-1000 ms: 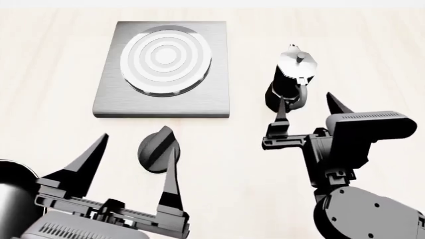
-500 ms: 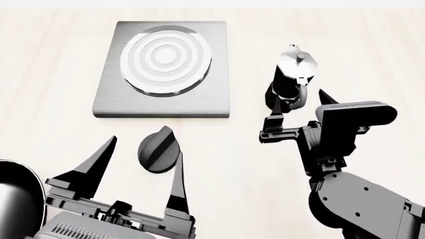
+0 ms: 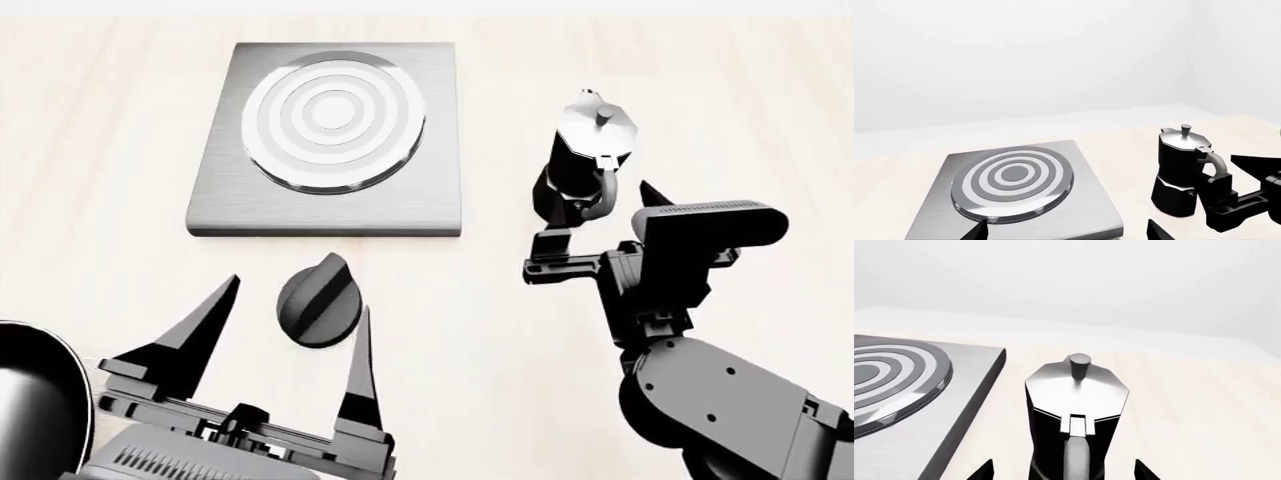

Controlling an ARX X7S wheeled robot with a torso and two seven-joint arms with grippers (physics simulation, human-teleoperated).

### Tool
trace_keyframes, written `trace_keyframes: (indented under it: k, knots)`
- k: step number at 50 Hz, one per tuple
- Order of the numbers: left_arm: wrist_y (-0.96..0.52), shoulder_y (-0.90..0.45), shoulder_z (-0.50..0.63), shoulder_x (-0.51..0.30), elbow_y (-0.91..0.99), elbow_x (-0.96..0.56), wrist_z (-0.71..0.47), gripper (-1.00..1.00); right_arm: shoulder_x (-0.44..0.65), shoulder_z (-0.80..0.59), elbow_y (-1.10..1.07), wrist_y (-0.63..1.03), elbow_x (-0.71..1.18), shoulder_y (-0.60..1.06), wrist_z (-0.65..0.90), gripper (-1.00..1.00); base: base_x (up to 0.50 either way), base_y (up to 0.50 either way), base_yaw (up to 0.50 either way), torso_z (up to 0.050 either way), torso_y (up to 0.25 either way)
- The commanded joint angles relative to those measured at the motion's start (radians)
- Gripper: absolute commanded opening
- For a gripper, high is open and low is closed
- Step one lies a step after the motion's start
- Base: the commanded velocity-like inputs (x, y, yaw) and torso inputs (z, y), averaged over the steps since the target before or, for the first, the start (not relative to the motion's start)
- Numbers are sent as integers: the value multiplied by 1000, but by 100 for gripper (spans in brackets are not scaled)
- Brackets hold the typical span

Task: Turn on the stove and put the moka pot on it.

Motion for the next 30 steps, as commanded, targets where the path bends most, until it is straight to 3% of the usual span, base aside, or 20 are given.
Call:
trace_keyframes:
  k: [1, 21, 22, 30]
  knots:
    - [7, -2, 6, -1, -8, -2, -2, 100, -5, 4, 21, -2, 5, -7, -8, 100, 0, 0, 0, 0, 0]
    - [18, -2, 13, -3, -23, -2, -2, 100, -21, 11, 48, -3, 15, -13, -26, 100, 0, 0, 0, 0, 0]
    - [21, -2, 13, -3, -24, -2, -1, 100, -21, 11, 46, -1, 14, -11, -25, -100, 0, 0, 0, 0, 0]
    - [14, -7, 14, -4, -18, -8, -6, 100, -18, 13, 39, 6, 11, -6, -25, -100, 0, 0, 0, 0, 0]
